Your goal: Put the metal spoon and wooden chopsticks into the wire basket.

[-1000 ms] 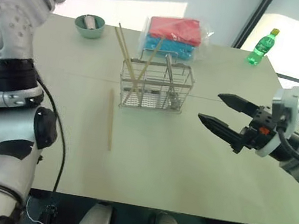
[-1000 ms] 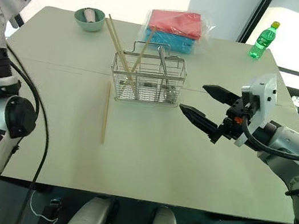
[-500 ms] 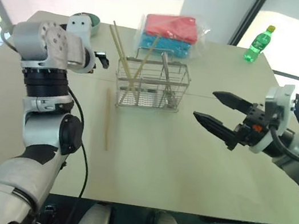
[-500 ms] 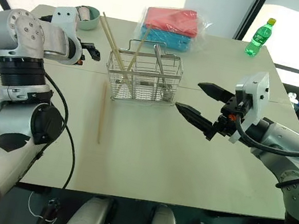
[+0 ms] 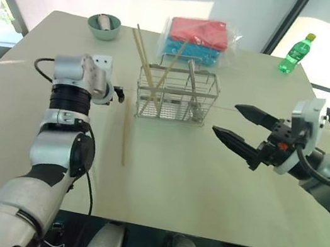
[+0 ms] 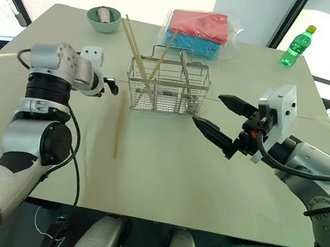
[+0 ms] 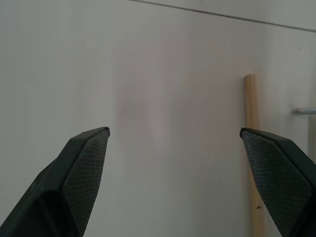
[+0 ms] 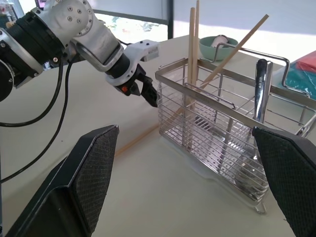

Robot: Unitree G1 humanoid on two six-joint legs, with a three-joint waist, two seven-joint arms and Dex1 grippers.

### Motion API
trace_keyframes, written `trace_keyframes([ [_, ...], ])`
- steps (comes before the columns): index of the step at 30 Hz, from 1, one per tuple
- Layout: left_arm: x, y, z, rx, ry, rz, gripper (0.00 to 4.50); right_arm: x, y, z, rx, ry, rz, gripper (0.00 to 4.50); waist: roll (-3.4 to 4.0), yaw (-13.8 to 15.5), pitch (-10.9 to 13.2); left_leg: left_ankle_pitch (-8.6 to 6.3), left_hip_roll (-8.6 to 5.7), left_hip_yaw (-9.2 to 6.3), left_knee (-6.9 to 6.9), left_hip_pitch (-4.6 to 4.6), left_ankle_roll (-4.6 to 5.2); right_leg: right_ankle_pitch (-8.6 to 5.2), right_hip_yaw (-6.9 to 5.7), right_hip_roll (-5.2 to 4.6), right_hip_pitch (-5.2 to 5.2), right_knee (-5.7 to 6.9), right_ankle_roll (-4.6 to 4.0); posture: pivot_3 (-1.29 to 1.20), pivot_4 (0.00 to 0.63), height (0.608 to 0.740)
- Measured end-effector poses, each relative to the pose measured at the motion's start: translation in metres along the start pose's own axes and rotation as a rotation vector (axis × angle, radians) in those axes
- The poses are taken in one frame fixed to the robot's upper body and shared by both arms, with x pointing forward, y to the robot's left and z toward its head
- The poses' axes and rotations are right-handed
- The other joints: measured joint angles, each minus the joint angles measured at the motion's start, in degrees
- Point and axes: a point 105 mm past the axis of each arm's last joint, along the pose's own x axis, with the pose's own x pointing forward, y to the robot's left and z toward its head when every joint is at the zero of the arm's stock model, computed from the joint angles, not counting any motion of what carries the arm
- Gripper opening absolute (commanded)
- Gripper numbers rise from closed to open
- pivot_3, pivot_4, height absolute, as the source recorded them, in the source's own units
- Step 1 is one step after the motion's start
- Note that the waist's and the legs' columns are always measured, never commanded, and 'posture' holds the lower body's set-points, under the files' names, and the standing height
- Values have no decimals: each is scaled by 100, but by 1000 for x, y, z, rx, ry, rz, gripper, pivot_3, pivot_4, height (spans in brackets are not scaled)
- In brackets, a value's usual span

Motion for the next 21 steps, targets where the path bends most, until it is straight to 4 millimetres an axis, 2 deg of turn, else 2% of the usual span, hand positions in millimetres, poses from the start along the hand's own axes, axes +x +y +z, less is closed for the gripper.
trace_keyframes([
  [3, 8, -6, -5, 23, 17, -29, 4468, 0, 1, 0, 9, -7, -6, 4500, 0, 0, 0, -1, 1, -1, 0, 1, 2, 0, -1, 0, 0, 3, 0, 0, 150, 667],
  [10, 7, -11, 2, 40, -6, -43, 4468, -2, 1, -2, 19, -4, -21, 4500, 0, -6, 0, -2, 1, -1, 0, 2, 5, 0, -1, 1, 1, 3, 0, 0, 150, 667],
  [14, 1, -4, 6, 44, 1, -19, 4468, -2, 1, -2, 19, -4, -23, 4500, 0, -11, 0, -3, 2, 0, 0, 2, 5, 0, -2, 2, -1, 3, 1, 0, 150, 667],
  [18, -16, 5, 26, 54, -55, 10, 4468, -2, 0, -2, 19, -4, -24, 4500, 0, -11, 0, -3, 2, -1, 0, 2, 6, 0, -2, 2, 1, 3, 1, 0, 150, 667],
  [21, -24, 2, 33, 55, -73, 0, 4468, -2, 0, -2, 19, -4, -23, 4500, 0, 1, 0, -3, 1, -2, 1, 2, 6, 0, -2, 2, 4, 2, 1, 0, 150, 667],
])
